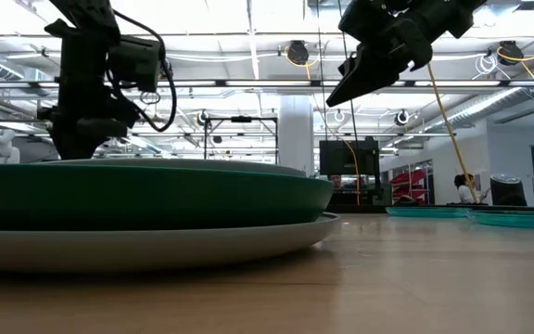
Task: Stack plastic plates
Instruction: Stack the light orange plate on top of the light blue plate
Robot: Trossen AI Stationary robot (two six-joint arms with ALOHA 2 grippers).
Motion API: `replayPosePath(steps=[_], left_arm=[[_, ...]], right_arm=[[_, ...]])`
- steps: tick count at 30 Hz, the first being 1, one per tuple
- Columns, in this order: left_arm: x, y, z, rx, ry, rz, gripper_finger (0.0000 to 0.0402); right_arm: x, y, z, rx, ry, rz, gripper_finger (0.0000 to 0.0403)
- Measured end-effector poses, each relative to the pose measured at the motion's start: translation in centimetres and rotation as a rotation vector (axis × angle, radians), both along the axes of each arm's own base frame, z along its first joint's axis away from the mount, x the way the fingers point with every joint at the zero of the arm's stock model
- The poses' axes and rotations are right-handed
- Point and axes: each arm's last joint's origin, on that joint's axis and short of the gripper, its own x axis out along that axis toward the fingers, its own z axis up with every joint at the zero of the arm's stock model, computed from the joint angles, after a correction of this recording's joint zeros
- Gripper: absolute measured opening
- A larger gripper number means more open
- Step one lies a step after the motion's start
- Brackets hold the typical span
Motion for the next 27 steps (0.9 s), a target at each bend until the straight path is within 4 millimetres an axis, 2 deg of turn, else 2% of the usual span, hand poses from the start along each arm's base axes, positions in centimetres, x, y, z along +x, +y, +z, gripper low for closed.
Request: replayPosePath(steps=[6, 17, 27], left_arm=[[-0.4, 1.2, 0.0, 0.017, 0.021, 0.006, 0.013], [-1.2, 3.0, -0.1, 0.01, 0.032, 0.024, 0.0132], [-2.3, 3.3, -1.9, -0.006, 0.053, 0.038, 0.0132]], right_arm=[[-0.1, 0.0, -0.1, -0.001, 0.011, 0.001, 0.0044], [-0.3, 0.0, -0.3, 0.008, 0.045, -0.002, 0.0044], [-0.3, 0.0, -0.3, 0.008, 0.045, -0.003, 0.0044]])
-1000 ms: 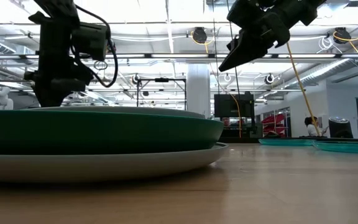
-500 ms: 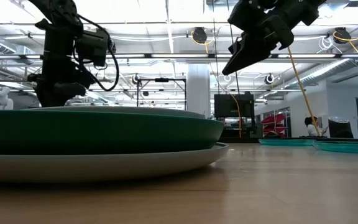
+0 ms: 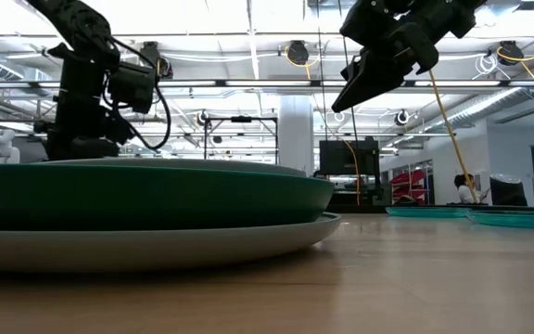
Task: Stack plastic plates
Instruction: Stack the light orange plate on top of the light blue plate
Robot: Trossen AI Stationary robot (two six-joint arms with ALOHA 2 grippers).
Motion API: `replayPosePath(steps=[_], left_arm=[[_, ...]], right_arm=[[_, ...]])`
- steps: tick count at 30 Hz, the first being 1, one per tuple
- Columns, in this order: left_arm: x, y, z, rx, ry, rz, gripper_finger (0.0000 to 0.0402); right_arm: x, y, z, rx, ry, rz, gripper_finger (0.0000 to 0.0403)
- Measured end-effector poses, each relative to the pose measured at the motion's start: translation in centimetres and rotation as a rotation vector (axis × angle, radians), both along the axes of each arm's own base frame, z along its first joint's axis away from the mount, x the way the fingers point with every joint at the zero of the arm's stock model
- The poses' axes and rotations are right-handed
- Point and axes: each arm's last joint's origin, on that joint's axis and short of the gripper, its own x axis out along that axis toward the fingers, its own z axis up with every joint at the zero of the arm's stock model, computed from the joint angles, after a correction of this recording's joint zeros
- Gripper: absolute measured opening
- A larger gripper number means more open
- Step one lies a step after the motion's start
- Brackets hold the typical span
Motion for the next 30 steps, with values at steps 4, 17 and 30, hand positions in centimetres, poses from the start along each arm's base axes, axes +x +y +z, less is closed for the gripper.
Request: replayPosePath(steps=[4, 17, 30], left_arm=[[-0.3, 0.06, -0.28, -0.014, 0.007, 0.012, 0.0132], [0.24, -0.01, -0.4, -0.102, -0.08, -0.043, 0.0132], [0.22, 0.11, -0.55, -0.097, -0.087, -0.053, 0.0131]], right_arm=[[0.0, 0.0, 0.0, 0.0, 0.0, 0.0, 0.0044], [0.0, 0.0, 0.0, 0.0, 0.0, 0.0, 0.0044], [0.0, 0.0, 0.0, 0.006, 0.0, -0.006, 0.0044]])
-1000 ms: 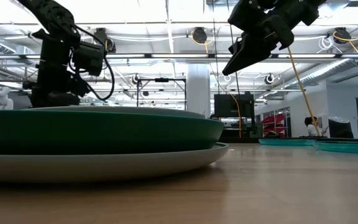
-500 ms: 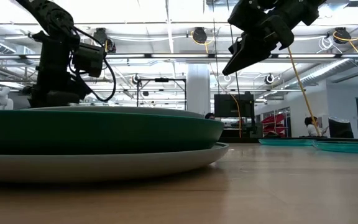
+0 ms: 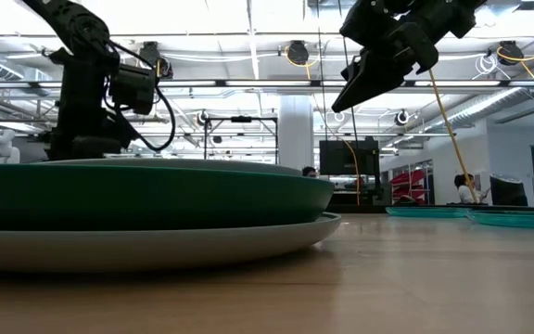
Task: Stack plastic plates
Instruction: Stack the light orange plate on top of the light blue plate
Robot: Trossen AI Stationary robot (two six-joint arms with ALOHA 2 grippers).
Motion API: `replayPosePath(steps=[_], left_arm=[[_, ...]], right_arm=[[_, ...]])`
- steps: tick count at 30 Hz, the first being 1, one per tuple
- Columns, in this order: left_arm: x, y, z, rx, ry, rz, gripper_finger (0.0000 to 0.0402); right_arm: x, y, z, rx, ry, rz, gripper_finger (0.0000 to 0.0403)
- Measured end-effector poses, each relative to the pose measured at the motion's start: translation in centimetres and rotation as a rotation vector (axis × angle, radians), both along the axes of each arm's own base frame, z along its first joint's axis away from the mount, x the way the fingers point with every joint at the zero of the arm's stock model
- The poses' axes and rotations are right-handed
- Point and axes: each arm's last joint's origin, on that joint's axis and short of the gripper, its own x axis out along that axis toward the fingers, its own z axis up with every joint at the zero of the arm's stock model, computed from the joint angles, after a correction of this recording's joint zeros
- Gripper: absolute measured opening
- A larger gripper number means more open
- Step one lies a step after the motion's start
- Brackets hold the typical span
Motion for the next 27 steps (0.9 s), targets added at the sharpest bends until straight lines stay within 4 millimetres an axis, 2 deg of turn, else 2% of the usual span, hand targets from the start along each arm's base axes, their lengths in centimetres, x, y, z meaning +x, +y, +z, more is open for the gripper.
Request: replayPosePath(steps=[10, 20, 22, 27], left_arm=[[-1.0, -0.9, -2.6, -0.035, -0.011, 0.043, 0.0131], [-0.7, -1.6, -2.8, -0.011, -0.005, 0.018, 0.0128], [-0.7, -1.7, -2.8, 0.011, 0.006, 0.011, 0.0112], [-0.6, -1.8, -2.6, 0.056, 0.011, 0.047, 0.004]], right_arm=[[0.0, 0.0, 0.0, 0.0, 0.001, 0.0, 0.0044], [0.0, 0.0, 0.0, 0.0, 0.001, 0.0, 0.0044], [0.0, 0.0, 0.0, 0.0, 0.001, 0.0, 0.0044], [0.0, 0.0, 0.0, 0.0, 0.001, 0.0, 0.0044]])
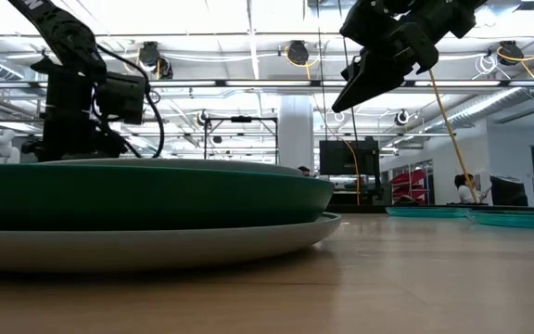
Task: Stack plastic plates
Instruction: Stack the light orange plate on top of the light blue plate
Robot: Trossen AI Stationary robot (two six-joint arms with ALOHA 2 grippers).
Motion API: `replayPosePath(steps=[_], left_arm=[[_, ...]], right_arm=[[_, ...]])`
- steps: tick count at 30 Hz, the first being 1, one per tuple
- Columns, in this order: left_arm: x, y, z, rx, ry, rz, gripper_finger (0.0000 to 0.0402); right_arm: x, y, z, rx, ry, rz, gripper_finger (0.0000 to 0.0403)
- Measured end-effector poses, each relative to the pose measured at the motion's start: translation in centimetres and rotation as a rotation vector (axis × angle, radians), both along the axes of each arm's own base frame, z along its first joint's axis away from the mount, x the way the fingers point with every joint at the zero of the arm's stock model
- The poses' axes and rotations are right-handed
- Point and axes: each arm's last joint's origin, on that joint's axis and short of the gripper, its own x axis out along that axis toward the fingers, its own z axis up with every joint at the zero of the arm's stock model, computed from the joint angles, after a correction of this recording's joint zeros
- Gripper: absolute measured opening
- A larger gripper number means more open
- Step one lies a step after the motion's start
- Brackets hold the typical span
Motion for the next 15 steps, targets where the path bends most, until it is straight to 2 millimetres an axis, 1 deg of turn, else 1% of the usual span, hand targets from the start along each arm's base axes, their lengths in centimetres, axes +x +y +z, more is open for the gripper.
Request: replayPosePath(steps=[2, 8, 10, 15], left_arm=[[0.0, 0.0, 0.1, 0.025, 0.001, 0.018, 0.0018], [0.3, -0.4, 0.6, 0.104, -0.008, 0.021, 0.0017], [0.5, -0.6, 1.3, 0.134, -0.029, 0.009, 0.0016], [1.1, -0.9, 3.8, 0.244, -0.126, -0.01, 0.001]], right_arm=[[0.0, 0.0, 0.0, 0.0, 0.0, 0.0, 0.0044], [0.0, 0.0, 0.0, 0.013, -0.001, -0.011, 0.0044], [0.0, 0.0, 0.0, 0.014, -0.001, -0.012, 0.0044], [0.0, 0.0, 0.0, 0.013, -0.003, -0.011, 0.0044]])
